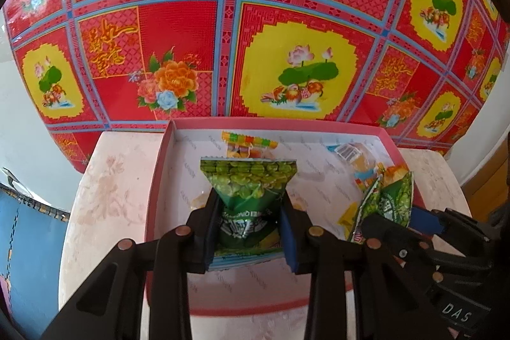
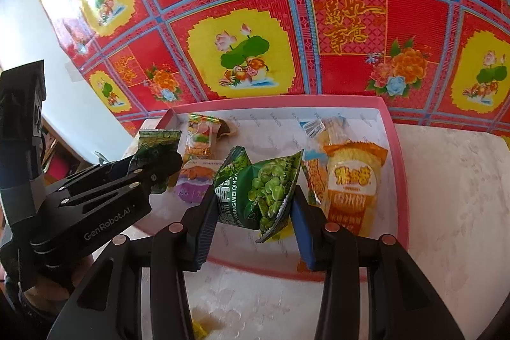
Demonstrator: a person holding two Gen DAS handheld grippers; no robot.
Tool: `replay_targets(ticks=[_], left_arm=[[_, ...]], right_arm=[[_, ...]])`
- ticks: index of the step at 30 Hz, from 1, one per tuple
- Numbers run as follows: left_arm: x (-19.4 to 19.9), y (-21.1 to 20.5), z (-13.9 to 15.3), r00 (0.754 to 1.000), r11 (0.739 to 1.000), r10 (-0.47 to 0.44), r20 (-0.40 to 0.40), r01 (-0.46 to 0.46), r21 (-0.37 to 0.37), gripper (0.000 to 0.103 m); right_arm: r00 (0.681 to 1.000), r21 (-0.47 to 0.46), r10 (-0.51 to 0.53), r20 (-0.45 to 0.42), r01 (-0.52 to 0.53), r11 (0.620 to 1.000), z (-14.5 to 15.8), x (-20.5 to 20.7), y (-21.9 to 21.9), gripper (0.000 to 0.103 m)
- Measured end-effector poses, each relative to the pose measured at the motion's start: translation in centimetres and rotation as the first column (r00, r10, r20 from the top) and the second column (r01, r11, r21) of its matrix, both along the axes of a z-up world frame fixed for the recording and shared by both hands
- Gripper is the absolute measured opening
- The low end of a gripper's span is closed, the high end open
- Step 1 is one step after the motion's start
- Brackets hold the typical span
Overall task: Organize snacks
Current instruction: 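Carry both green pea bags over the pink box with both tools, then open both tools to release the green pea bags into the box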
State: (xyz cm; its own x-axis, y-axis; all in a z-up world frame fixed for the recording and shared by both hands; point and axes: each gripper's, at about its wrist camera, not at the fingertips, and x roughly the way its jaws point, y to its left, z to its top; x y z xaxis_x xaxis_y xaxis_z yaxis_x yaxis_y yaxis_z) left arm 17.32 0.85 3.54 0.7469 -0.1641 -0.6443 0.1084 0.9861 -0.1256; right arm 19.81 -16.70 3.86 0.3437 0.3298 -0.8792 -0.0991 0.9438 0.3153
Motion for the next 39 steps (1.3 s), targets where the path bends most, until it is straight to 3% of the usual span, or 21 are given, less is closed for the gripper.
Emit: replay_targets(ticks=[21,24,30,37,39], left_arm=[[3.7,-1.0,-1.6,0.999,1.0,0.021,-0.033,-0.021,-0.006,0.035],[3.8,-0.9,-1.6,0.999,1.0,0.022,-0.04,-0.023,-0.011,0.044],[3.7,-1.2,-1.4,0.999,1.0,0.019,-0.034,-0.019,-0.01,0.05],[2.8,-0.9,-0.8,0.999,0.999,0.04,-0.011,-0.04,-0.011,0.066],[2.5,-0.7,-0.6,0.999,0.999,0.041,-0.007,-0.041,-0.015,0.068]], right_arm=[[0.999,-0.019,-0.032,-0.032,0.031,0.999,-2.4,2.2,0.4,0.045],[0.998,0.0,-0.027,-0.048,0.027,1.0,-2.6,2.2,0.3,0.046],[0.999,-0.018,-0.038,-0.026,0.038,0.999,-2.0,1.9,0.1,0.048],[0.997,-0.014,-0.066,0.042,0.067,0.998,-0.6,1.4,-0.8,0.066],[0.996,-0.007,-0.075,0.045,0.075,0.997,-0.2,1.3,-0.9,0.067]])
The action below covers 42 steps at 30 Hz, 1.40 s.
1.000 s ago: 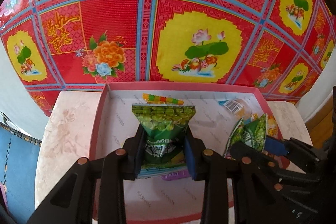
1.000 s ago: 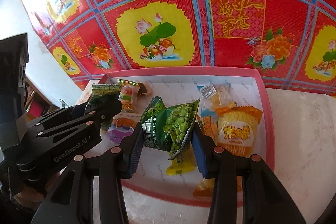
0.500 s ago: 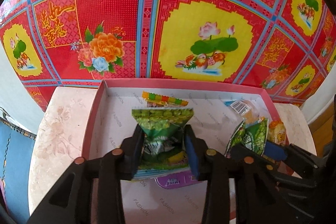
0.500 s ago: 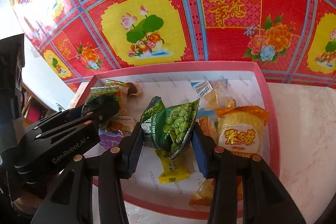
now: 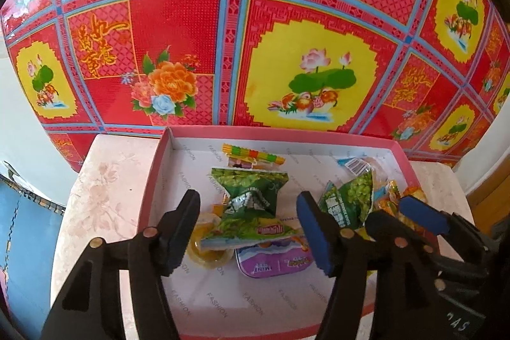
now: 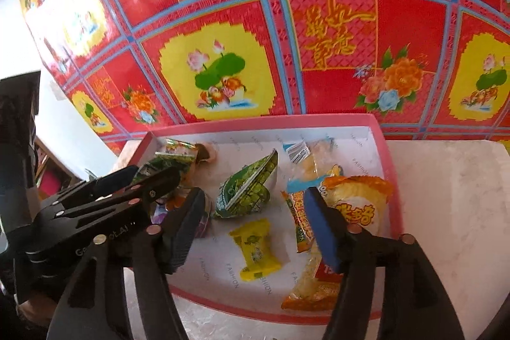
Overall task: Organize snacks
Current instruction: 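Open both tools to release the green pea bags into the box, then move both tools toward the yellow wrapped cake and pink juice pouch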
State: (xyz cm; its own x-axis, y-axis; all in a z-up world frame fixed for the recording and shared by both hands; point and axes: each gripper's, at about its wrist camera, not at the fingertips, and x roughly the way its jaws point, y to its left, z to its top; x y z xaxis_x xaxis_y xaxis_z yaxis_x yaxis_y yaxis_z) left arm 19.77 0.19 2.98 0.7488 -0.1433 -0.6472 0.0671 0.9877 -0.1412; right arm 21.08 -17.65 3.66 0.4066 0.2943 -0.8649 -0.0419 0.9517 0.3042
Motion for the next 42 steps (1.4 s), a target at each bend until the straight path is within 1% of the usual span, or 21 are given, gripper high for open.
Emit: replay_targets(ticks=[9,17,23,28,42], left_arm=[[-1.8,0.0,0.6,1.0,1.0,-0.008,-0.002,0.008,0.006,0.069],[-4.5,0.1,1.1,1.0,1.0,-0.015,0.006,0.015,0.004,0.069],[-5.5,-0.4,0.9,1.0,1.0,-0.023,-0.004,0.023,0.007,0.069],[-7.0,-0.5,0.7,1.0,1.0,-0.025,-0.011,0.025,-0.008,0.069],[-9.9,-1.4,-0.1,0.999,1.0,-0.022,-0.039,0.023,0.017,0.069]], right_arm=[[1.0,0.021,-0.017,-0.008,0.017,1.0,1.5,-1.4,-0.7,0.067],[0.999,0.036,-0.042,-0.023,0.042,0.998,2.4,-2.9,-1.8,0.067],[0.999,0.029,-0.044,-0.024,0.045,0.999,3.0,-4.2,-2.3,0.067],[0.999,0.033,-0.033,-0.03,0.034,0.999,3.6,-5.1,-2.4,0.067],[0.999,0.018,-0.017,-0.037,0.017,1.0,4.3,-7.9,-3.3,0.067]])
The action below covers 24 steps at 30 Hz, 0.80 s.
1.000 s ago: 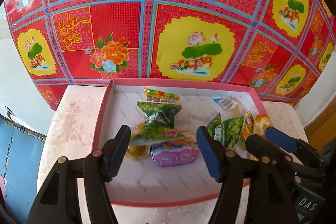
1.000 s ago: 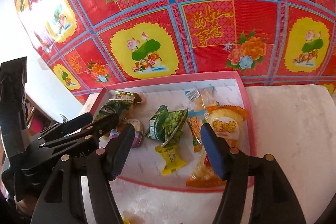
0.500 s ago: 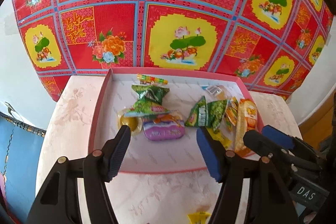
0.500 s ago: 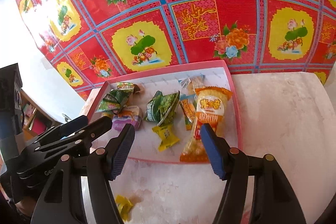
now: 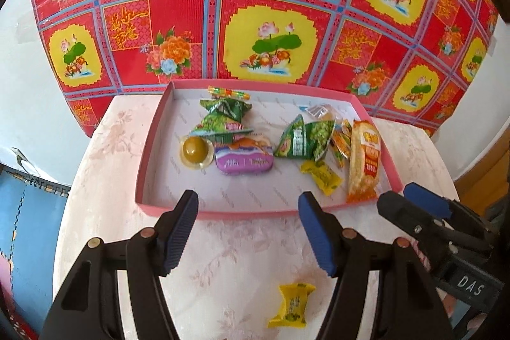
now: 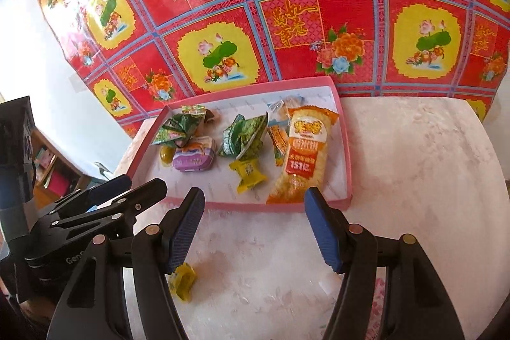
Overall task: Organize snacks
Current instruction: 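Move both tools toward the yellow wrapped cake and pink juice pouch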
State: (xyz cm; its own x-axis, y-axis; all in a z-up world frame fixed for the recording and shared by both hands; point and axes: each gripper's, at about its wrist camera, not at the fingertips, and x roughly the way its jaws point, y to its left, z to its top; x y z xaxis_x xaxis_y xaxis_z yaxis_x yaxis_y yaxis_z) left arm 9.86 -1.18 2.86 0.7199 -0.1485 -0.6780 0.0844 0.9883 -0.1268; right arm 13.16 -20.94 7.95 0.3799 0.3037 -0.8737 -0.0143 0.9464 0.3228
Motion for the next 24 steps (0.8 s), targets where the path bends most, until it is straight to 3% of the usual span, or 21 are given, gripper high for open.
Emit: replay_targets(ticks=[14,24], left_arm=[[-2.6,-1.1,-1.2,0.999,0.998,-0.019,-0.036,0.021,0.054,0.069],[-3.9,-2.2,-2.1,0.996,0.997,-0.056,-0.063,0.059,0.052,0.069]], right_arm=[[1.0,-0.006,0.002,-0.026,-0.002,1.0,0.4,-3.1,-2.0,0.067],[0.999,-0.035,-0.001,-0.036,0.0,0.999,0.5,-5.0,-3.5,0.067]])
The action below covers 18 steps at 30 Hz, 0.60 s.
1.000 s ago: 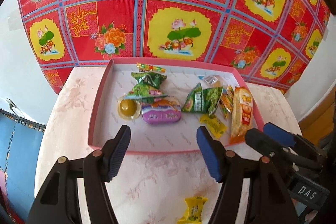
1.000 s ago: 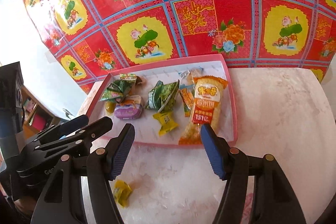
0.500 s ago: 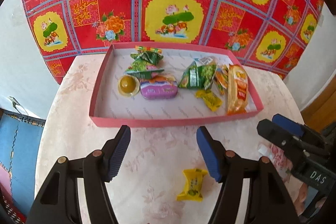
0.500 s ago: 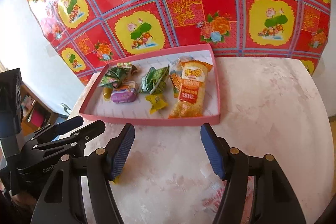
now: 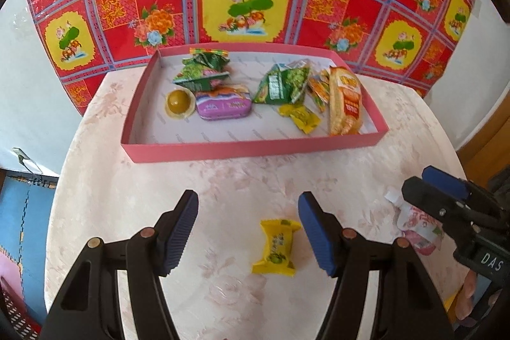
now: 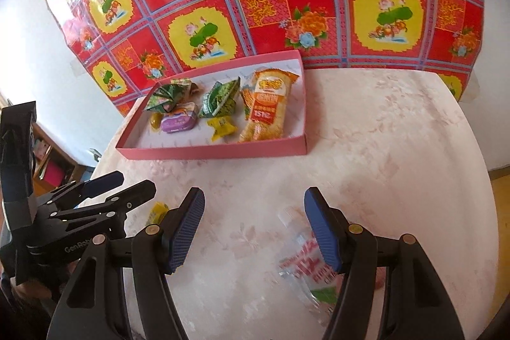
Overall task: Organize snacks
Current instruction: 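Move both tools toward the yellow wrapped cake and pink juice pouch, then grasp the yellow wrapped cake with the left tool while the right tool grasps the pink juice pouch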
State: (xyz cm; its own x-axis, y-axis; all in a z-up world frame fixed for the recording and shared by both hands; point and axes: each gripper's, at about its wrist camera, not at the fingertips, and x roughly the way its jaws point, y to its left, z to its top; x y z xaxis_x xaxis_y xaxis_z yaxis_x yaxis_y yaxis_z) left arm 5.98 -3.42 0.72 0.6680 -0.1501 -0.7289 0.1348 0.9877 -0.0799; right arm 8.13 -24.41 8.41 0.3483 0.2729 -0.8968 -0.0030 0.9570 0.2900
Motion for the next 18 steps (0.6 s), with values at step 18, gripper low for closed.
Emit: replay_targets(ticks=[18], left_arm=[[-1.5,-2.0,-2.3,0.998,0.999,-0.052,-0.03,0.052,-0.001,0.069]], right_arm=[[0.998,-0.048,-0.067,-0.01,0.066,0.997,-0.2,-2.9,-3.4,0.067]])
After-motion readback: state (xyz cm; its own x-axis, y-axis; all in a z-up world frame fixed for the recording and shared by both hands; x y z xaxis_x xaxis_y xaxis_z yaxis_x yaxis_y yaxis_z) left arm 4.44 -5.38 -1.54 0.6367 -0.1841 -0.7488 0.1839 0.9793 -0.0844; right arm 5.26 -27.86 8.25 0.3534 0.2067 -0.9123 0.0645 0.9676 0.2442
